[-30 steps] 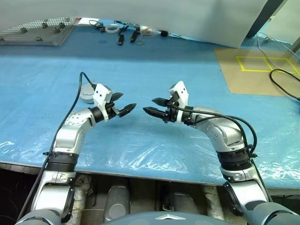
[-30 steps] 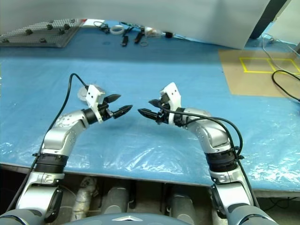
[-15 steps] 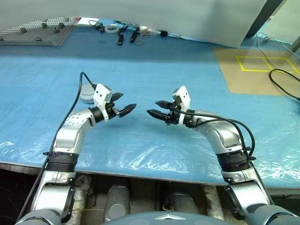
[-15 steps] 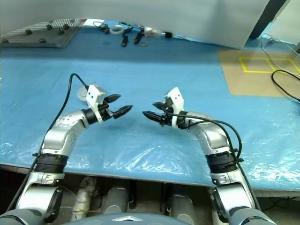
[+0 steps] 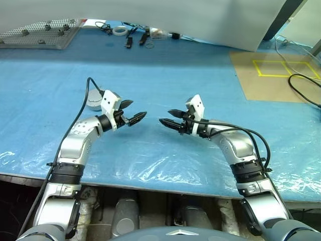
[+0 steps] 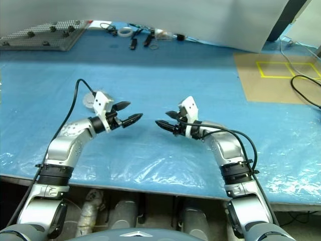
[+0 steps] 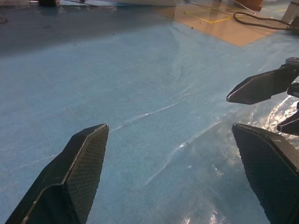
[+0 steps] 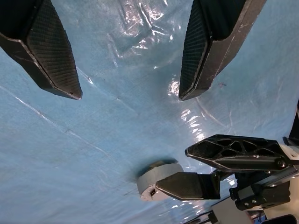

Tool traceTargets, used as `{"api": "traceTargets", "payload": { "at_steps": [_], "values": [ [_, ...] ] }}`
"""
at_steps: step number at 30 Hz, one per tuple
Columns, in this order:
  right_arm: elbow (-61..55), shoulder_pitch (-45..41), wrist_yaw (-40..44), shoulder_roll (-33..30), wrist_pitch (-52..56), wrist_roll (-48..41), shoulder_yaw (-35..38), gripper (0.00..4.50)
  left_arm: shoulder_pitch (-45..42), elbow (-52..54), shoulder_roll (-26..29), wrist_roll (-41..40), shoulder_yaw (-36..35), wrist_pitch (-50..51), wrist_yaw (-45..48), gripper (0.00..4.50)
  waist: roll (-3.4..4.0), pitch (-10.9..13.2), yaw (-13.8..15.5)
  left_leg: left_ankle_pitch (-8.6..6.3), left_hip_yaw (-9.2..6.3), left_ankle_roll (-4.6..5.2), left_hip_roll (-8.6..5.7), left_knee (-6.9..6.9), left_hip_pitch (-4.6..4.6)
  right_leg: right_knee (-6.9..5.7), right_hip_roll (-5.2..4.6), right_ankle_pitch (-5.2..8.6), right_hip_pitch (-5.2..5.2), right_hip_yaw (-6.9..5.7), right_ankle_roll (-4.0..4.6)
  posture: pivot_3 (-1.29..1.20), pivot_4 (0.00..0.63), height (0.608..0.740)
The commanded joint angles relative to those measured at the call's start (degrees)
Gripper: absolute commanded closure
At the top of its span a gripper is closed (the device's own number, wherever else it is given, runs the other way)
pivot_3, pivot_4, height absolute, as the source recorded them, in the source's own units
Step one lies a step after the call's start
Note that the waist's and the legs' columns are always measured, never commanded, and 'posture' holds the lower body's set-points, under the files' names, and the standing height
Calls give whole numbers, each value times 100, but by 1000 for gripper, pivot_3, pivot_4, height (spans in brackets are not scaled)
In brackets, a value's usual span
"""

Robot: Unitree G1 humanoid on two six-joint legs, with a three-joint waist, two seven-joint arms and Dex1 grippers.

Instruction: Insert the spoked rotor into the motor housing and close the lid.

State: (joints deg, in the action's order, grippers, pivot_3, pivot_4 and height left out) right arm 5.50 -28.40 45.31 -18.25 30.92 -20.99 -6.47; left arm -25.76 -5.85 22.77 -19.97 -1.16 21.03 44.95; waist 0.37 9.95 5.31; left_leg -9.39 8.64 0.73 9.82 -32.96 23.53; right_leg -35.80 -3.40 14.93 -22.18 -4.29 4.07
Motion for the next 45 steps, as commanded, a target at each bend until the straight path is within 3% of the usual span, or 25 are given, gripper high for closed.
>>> {"api": "traceTargets", "payload": {
  "at_steps": [1,45],
  "values": [
    [-62,-29,31,8,-198,23,53,1062,-68,170,60,-27,-29,-70,48,25,0,0,0,0,0,0,0,0,0,0,0,0,0,0,0,0,150,740],
    [-143,-177,-274,187,-52,31,61,1062,167,453,150,-132,-156,99,-100,25,0,0,-3,0,0,1,1,0,0,0,0,0,0,0,1,0,150,740]
  ]
}}
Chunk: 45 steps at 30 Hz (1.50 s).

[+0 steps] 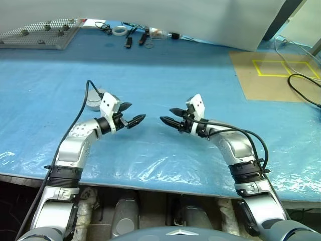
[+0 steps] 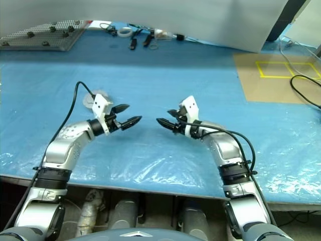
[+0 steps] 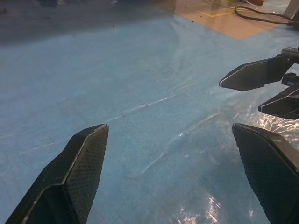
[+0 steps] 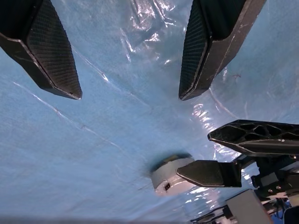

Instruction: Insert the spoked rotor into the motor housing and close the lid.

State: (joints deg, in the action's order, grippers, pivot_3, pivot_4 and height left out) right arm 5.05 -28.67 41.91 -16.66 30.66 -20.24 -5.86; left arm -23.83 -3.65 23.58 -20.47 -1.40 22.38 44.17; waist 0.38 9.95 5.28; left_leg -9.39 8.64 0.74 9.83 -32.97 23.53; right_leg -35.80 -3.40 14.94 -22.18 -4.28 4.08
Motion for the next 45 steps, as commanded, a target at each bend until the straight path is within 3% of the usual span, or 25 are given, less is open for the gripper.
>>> {"api": "traceTargets", "payload": {
  "at_steps": [1,45],
  "values": [
    [-76,-174,74,39,-29,-42,3,1062,-37,230,64,-83,-136,-33,-25,25,0,0,0,0,0,0,0,0,0,0,0,0,0,0,0,0,150,740],
    [-1,-227,196,6,-43,78,-34,1062,52,304,-74,-59,-87,-68,-67,25,0,0,0,0,0,0,0,0,0,1,0,0,0,0,0,0,150,740]
  ]
}}
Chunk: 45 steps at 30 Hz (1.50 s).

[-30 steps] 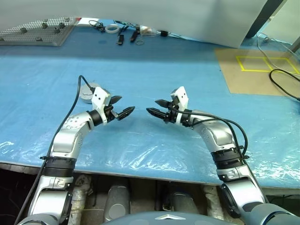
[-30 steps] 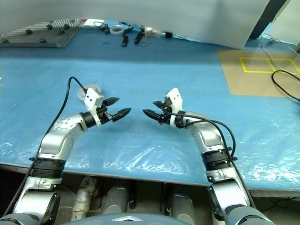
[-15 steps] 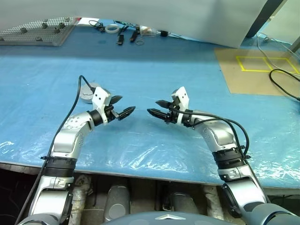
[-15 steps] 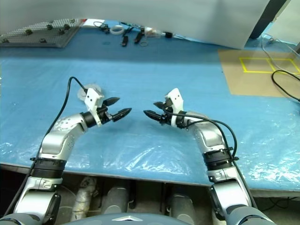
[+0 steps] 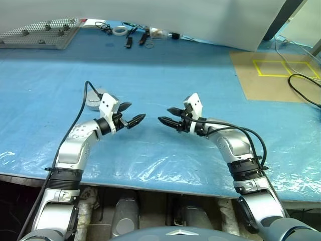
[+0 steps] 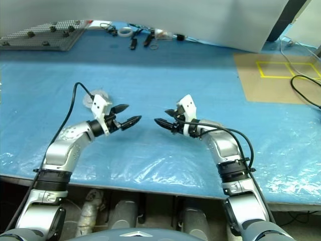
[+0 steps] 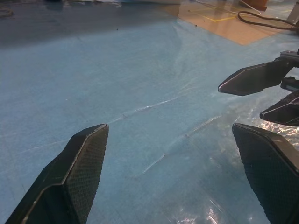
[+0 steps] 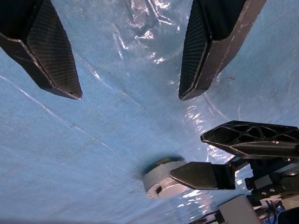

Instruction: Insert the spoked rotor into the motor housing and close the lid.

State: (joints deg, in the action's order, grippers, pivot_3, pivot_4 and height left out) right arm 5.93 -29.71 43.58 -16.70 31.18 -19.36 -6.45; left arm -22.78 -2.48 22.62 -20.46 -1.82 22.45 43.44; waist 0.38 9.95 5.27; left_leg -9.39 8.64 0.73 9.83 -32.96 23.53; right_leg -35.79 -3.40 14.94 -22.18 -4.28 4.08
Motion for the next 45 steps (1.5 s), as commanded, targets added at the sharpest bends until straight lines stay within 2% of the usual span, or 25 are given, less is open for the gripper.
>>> {"api": "traceTargets", "payload": {
  "at_steps": [1,45],
  "values": [
    [-83,-128,29,11,-95,-8,26,1062,-53,190,23,-58,-45,-74,3,25,0,0,0,0,0,0,0,0,0,0,0,0,0,0,0,0,150,740],
    [101,-211,-36,86,-238,102,106,1062,-303,-64,-54,-5,-12,-149,24,25,0,0,-1,0,0,0,0,0,0,0,0,0,0,0,0,0,150,740]
  ]
}}
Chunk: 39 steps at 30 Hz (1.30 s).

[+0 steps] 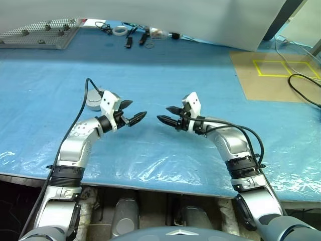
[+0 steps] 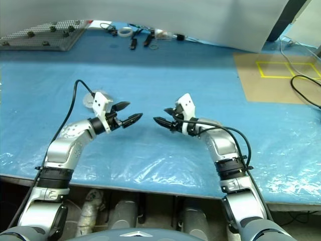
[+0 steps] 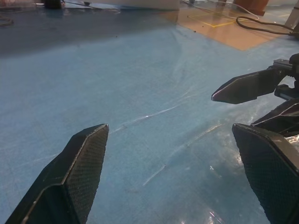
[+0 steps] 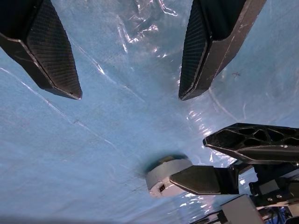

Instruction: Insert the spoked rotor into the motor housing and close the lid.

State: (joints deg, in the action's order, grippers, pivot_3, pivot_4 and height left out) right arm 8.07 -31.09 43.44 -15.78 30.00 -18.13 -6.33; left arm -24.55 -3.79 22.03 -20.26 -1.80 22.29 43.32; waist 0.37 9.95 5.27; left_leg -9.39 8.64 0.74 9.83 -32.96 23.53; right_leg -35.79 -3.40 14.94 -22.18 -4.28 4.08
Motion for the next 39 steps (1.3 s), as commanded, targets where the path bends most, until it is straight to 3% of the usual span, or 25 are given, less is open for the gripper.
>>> {"api": "traceTargets", "payload": {
  "at_steps": [1,8,12,24,28,31,32,33,37,39],
  "values": [
    [-115,-68,-26,-7,-121,-24,98,1062,-139,50,5,-21,-8,-121,36,25,0,0,0,0,0,0,0,0,0,0,0,0,0,0,0,0,150,740],
    [-53,-99,-11,-12,-133,-29,115,1062,-151,36,26,-76,-46,-65,69,25,0,0,0,0,0,0,0,0,0,0,0,0,0,0,0,0,150,740],
    [-116,-88,47,6,-166,-62,110,13,-103,137,89,-122,-35,-23,170,0,0,0,0,0,0,0,0,0,0,0,0,0,0,0,0,0,150,740],
    [118,-123,-143,2,-145,44,118,13,-276,-252,70,295,87,-266,-33,0,0,0,0,0,0,0,0,1,1,1,0,0,-1,0,0,0,150,740],
    [-104,-67,-4,54,-190,-191,245,937,-142,7,3,-111,-36,-195,207,959,0,0,2,0,0,0,-1,2,1,1,-1,0,-1,0,0,0,150,740],
    [-65,-110,-82,61,-132,-126,231,1961,-267,-189,36,133,91,-91,-40,1963,0,0,1,0,0,1,1,2,0,-1,0,0,-1,-1,0,0,150,740],
    [-3,-134,-162,58,-121,-41,200,2247,-286,-257,25,114,74,-117,-30,1975,0,0,2,0,0,1,1,2,-1,-3,0,0,-1,-1,0,0,150,740],
    [72,-159,-240,67,-132,26,187,2268,-260,-246,18,52,28,-124,-9,2247,0,0,1,0,0,1,1,1,-1,-3,0,0,-1,-1,1,0,150,740],
    [-271,-5,74,33,31,-239,153,3332,-228,-157,38,138,144,-4,-82,3322,0,0,1,0,1,1,-1,0,1,1,-1,0,-1,1,1,0,150,740],
    [-164,-22,-58,28,-6,-68,106,3931,-230,-255,20,128,154,-168,32,3328,0,0,2,0,1,1,1,1,0,-1,0,0,-1,0,1,0,150,740]
  ]
}}
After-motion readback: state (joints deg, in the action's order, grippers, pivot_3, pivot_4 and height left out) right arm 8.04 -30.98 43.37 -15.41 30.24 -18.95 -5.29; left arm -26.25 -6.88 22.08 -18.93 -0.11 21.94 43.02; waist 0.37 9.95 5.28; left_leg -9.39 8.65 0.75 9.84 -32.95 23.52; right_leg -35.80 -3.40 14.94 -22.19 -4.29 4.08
